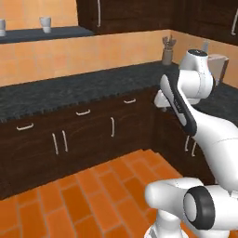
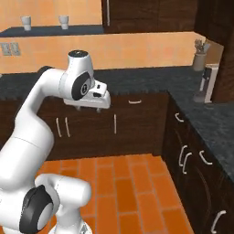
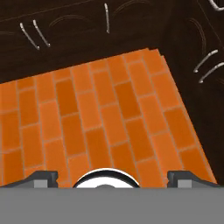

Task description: Gather all objects into one cabinet and sort the glasses and bowls to opposite sides.

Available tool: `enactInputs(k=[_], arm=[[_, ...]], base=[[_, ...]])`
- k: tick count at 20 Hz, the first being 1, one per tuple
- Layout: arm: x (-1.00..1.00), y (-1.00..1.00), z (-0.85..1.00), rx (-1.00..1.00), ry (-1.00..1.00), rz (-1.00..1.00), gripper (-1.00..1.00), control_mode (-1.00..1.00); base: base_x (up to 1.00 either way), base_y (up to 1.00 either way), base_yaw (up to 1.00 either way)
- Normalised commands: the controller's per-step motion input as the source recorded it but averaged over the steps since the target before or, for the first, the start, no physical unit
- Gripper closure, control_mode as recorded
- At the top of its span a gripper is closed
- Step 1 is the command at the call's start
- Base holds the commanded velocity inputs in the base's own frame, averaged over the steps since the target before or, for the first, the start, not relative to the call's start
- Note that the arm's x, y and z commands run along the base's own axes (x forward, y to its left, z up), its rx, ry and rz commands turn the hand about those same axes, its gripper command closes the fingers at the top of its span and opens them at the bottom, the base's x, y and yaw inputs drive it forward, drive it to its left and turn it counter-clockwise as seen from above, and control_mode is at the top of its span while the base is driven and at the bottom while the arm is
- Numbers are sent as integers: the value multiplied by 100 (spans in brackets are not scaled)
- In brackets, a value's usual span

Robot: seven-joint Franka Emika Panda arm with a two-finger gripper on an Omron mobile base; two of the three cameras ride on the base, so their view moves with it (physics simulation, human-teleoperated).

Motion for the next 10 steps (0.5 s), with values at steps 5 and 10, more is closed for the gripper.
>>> enactInputs(k=[5,10], arm=[[0,0,0,0,0,0,-100,100],[0,0,0,0,0,0,-100,100]], base=[[-40,0,83],[-37,0,82]])
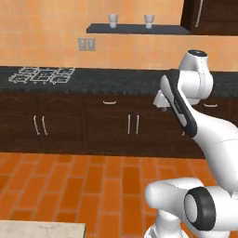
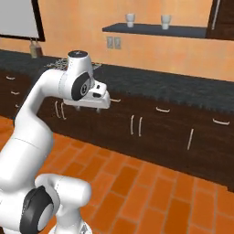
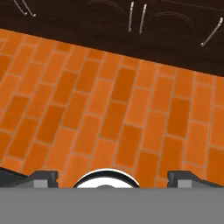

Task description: Gather all objects into one cabinet and sort the glasses and bowls to opposite sides.

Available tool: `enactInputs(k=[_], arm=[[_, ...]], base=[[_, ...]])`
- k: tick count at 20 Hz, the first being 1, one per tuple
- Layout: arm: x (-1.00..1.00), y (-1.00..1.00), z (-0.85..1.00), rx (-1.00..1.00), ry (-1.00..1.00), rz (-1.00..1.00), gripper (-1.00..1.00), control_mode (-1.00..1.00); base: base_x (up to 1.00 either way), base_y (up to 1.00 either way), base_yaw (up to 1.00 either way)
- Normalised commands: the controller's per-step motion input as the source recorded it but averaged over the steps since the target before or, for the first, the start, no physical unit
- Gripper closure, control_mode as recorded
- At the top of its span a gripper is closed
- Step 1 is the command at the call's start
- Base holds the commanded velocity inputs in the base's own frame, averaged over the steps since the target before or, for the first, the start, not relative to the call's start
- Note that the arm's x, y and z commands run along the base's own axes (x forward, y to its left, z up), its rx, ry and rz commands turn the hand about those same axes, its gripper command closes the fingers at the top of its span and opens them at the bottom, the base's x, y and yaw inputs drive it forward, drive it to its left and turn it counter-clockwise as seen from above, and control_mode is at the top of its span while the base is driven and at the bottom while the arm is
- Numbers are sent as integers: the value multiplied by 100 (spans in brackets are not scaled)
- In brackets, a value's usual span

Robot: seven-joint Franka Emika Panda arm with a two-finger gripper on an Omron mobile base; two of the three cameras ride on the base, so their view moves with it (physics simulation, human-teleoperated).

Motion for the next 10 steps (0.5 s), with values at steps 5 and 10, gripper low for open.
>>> enactInputs(k=[5,10], arm=[[0,0,0,0,0,0,-100,100],[0,0,0,0,0,0,-100,100]], base=[[-35,0,83],[31,-64,50]])
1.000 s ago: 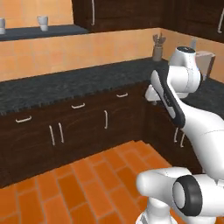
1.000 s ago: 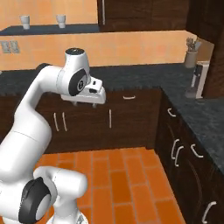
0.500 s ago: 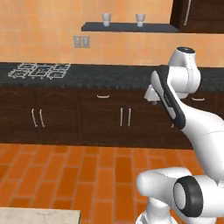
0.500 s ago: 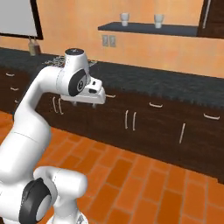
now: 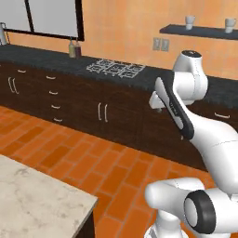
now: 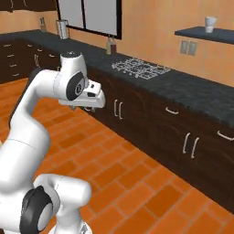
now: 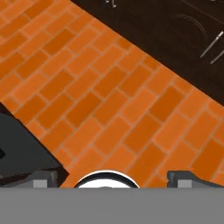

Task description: Gather all objects into one cabinet and sort the glasses and bowls to opposite sides.

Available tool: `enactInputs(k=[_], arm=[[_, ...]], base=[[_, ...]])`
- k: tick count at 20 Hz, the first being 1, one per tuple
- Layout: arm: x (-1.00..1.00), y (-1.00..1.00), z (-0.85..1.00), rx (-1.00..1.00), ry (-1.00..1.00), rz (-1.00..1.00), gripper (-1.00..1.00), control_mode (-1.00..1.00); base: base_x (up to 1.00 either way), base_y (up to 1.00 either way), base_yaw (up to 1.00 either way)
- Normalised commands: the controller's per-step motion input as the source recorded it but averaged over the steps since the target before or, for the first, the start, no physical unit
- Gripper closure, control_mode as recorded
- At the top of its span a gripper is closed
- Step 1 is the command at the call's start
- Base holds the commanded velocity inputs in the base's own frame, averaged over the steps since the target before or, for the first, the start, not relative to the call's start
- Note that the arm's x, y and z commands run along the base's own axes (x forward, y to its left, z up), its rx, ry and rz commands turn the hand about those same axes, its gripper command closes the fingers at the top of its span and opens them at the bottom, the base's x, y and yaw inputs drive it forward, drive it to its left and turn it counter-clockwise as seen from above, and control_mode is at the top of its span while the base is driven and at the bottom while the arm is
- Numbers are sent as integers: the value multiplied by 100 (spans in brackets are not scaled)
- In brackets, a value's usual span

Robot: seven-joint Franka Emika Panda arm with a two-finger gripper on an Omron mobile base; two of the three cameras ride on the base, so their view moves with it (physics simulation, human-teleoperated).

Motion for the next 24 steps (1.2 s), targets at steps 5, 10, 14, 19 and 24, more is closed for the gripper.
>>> enactInputs(k=[5,10,14,19,24], arm=[[0,0,0,0,0,0,-100,100],[0,0,0,0,0,0,-100,100],[0,0,0,0,0,0,-100,100],[0,0,0,0,0,0,-100,100],[0,0,0,0,0,0,-100,100]], base=[[85,-25,50],[100,0,43],[100,1,47],[100,-3,52],[89,-9,63]])
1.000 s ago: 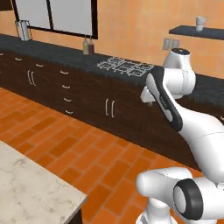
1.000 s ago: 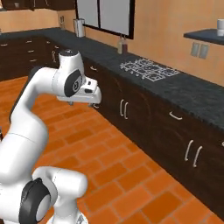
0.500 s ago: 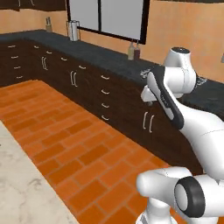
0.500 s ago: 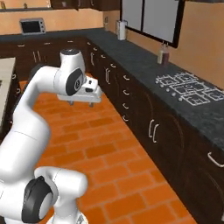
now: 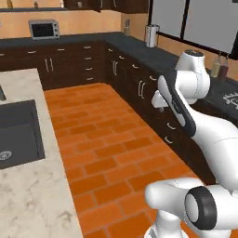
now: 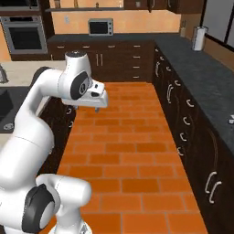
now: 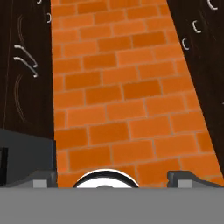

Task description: Gather all objects into one cabinet and sort the glasses and bowls to opposite sides.

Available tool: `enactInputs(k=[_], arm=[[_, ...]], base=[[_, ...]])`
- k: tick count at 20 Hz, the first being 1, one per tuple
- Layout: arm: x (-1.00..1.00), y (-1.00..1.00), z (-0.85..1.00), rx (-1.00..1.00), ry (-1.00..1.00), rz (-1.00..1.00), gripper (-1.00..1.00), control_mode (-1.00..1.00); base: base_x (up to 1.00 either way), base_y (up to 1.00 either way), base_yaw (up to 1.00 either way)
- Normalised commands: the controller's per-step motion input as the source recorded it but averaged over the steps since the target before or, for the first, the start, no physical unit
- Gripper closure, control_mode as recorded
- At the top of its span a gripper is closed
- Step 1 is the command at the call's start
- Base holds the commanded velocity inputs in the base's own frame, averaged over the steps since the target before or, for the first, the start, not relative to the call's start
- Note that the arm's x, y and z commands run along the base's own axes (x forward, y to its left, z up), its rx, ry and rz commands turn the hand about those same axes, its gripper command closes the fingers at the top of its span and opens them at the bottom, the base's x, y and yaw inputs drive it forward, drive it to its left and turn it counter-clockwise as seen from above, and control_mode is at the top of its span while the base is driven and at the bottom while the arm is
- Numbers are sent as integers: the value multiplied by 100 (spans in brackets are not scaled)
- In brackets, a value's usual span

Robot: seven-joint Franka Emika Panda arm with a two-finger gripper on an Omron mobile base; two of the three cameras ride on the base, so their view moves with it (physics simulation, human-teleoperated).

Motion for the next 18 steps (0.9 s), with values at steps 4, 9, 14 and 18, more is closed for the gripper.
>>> enactInputs(k=[4,9,14,18], arm=[[0,0,0,0,0,0,-100,100],[0,0,0,0,0,0,-100,100],[0,0,0,0,0,0,-100,100],[0,0,0,0,0,0,-100,100]], base=[[41,-34,76],[60,-92,16],[100,-40,0],[100,-5,0]])
